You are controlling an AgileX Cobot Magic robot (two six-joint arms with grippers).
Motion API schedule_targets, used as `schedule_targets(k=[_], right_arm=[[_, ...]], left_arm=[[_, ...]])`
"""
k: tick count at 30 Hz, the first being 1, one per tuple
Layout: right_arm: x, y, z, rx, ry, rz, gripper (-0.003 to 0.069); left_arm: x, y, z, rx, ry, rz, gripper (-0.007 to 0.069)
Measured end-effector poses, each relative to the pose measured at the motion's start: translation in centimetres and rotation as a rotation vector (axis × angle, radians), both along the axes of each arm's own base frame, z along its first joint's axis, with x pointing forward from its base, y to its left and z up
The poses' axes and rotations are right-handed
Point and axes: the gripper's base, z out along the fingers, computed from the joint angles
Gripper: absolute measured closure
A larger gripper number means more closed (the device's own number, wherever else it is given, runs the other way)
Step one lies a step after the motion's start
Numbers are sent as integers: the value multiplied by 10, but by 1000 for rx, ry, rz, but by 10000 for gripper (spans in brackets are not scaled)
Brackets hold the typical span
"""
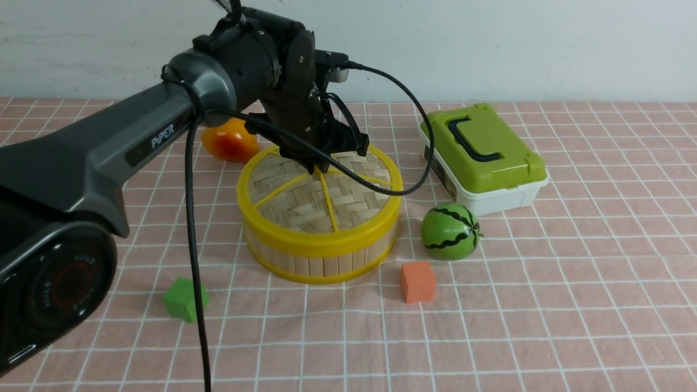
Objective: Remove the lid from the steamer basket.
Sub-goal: Use the left arm to lift the lid of the steamer, then use the left arm to place the steamer lid on the table
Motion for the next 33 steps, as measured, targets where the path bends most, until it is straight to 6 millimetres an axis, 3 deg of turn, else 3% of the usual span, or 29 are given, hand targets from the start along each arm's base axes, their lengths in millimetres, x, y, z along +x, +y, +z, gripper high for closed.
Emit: schedule_targets(k=[4, 8, 10, 13, 14, 15, 18, 19, 20, 21, 28, 33], right_arm=[[0, 0, 0, 0, 0, 0, 418], [0, 0, 0, 0, 0, 0, 418], [0, 0, 0, 0, 0, 0, 418], [0, 0, 0, 0, 0, 0, 418], [0, 0, 0, 0, 0, 0, 418], [0, 0, 0, 0, 0, 0, 418], [0, 0, 0, 0, 0, 0, 418], [0, 0, 0, 0, 0, 0, 418], [0, 0, 0, 0, 0, 0, 418], [0, 0, 0, 0, 0, 0, 418], [0, 0, 0, 0, 0, 0, 418], [0, 0, 0, 0, 0, 0, 418]], left_arm=[[-12, 7, 42, -20, -89, 0, 525], [-41, 35, 122, 29, -307, 30, 525], [-51, 57, 149, 52, -372, 87, 525], [-56, 101, 167, 89, -390, 223, 525], [-55, 130, 166, 109, -369, 310, 525], [-54, 134, 165, 113, -362, 322, 525], [-43, 198, 123, 120, -217, 505, 525], [-43, 201, 122, 115, -214, 512, 525], [-37, 217, 92, 86, -154, 544, 525], [-35, 223, 79, 67, -133, 552, 525], [-11, 223, -28, -21, -40, 534, 525], [4, 217, -68, -41, -13, 522, 525]])
